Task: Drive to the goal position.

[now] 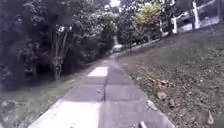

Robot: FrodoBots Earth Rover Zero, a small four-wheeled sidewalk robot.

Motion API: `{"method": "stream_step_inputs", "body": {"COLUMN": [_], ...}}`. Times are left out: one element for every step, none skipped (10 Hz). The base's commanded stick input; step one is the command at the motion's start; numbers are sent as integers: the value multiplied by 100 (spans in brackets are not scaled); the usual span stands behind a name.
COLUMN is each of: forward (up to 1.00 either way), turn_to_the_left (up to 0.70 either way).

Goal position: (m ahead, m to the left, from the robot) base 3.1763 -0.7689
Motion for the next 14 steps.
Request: {"method": "stream_step_inputs", "body": {"forward": [85, 85, 85, 85, 85, 85, 85, 85, 85, 85, 85, 85, 85, 85], "turn_to_the_left": [0, 0, 0, 0, 0, 0, 0, 0, 0, 0, -23, 0, 0, 0]}}
